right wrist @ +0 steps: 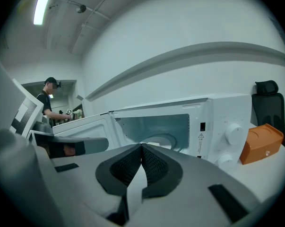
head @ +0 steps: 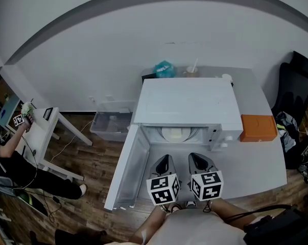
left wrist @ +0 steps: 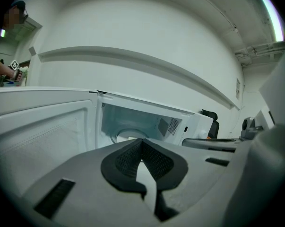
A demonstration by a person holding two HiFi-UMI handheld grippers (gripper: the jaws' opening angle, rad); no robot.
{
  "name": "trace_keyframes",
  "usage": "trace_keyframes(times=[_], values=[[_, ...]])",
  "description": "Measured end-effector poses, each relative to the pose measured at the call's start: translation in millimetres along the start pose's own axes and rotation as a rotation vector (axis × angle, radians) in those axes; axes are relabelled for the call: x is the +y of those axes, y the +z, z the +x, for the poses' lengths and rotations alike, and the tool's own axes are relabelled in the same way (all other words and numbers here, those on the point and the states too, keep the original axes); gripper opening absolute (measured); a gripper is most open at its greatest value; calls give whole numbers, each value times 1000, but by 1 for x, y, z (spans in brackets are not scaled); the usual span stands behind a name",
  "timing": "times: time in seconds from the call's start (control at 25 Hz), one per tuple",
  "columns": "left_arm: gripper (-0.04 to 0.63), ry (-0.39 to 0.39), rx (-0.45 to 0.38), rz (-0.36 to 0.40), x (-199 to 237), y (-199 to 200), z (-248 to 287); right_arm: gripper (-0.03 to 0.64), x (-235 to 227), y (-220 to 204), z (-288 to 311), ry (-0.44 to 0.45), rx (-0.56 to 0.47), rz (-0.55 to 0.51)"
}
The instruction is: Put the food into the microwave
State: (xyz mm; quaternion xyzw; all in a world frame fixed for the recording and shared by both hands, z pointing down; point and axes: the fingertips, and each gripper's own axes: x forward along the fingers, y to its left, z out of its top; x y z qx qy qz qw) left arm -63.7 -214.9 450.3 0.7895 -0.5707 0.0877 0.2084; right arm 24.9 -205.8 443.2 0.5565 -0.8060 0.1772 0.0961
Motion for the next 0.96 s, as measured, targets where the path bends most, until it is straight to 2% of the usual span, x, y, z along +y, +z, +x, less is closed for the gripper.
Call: trace_keyframes(times=[0.96], values=[[3, 12, 35, 3, -7, -15, -3, 17, -10, -9, -7, -19, 16, 16]])
